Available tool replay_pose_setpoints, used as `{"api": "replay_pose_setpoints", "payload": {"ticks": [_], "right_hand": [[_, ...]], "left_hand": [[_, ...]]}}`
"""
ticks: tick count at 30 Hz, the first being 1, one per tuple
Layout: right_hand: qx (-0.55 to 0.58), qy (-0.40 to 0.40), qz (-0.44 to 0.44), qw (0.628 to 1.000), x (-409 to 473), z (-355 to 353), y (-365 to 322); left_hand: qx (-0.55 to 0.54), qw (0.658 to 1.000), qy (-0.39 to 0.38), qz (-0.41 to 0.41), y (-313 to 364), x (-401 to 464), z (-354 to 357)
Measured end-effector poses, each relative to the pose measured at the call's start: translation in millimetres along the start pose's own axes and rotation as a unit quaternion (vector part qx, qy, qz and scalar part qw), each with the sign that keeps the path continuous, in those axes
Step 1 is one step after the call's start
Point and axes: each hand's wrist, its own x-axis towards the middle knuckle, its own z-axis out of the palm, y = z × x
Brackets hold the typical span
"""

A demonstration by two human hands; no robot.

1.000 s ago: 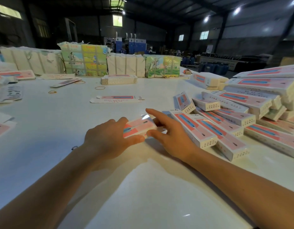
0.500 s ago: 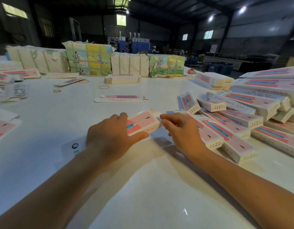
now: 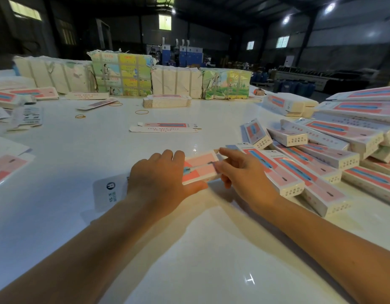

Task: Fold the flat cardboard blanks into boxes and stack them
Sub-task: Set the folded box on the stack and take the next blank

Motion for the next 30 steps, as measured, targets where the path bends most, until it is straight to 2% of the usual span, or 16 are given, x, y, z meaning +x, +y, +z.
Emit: {"api": "replay_pose_setpoints", "payload": {"ticks": [3, 6, 10, 15, 16, 18, 20, 22, 23, 24, 26, 27, 28, 30], "right_hand": [[-0.015, 0.013, 0.0, 1.0, 1, -4, -1], [-0.111, -0.004, -0.037, 0.993, -1, -5, -3], [-0.208, -0.023, -0.064, 0.976, -4, -5, -4], [-0.242, -0.063, -0.067, 0.966, -1, -8, -6], [-0.262, -0.056, -0.074, 0.961, 0, -8, -6], [-0.29, 0.008, -0.096, 0.952, 2, -11, -6], [-0.234, 0.09, -0.107, 0.962, 4, -15, -6], [-0.102, 0.114, -0.028, 0.988, 6, -16, -9], [0.011, 0.087, 0.043, 0.995, 5, -14, -12], [0.147, 0.035, 0.114, 0.982, 5, -12, -12], [0.34, -0.073, 0.184, 0.919, 6, -8, -11], [0.375, -0.102, 0.181, 0.904, 7, -7, -10], [0.38, -0.106, 0.17, 0.903, 7, -6, -10], [0.356, -0.074, 0.149, 0.919, 10, -5, -8]], "left_hand": [[-0.006, 1.0, 0.01, 0.001, 2, 0, -5], [-0.052, 0.998, 0.021, 0.035, 5, -1, -11], [-0.056, 0.995, 0.051, 0.069, 7, -2, -8], [-0.056, 0.996, 0.03, 0.064, 6, -3, -8], [-0.055, 0.997, 0.018, 0.054, 6, -4, -8], [-0.054, 0.998, 0.022, 0.023, 6, -3, -9], [-0.064, 0.997, 0.043, -0.013, 3, -1, -9], [-0.085, 0.994, 0.053, -0.038, 4, 0, -11], [-0.093, 0.993, 0.051, -0.042, 5, 1, -12], [-0.101, 0.993, 0.049, -0.038, 6, 1, -13], [-0.108, 0.993, 0.043, -0.018, 10, 0, -15], [-0.104, 0.993, 0.044, -0.011, 11, -1, -16], [-0.104, 0.993, 0.05, -0.008, 12, -1, -17], [-0.112, 0.992, 0.057, -0.002, 13, -2, -17]]}}
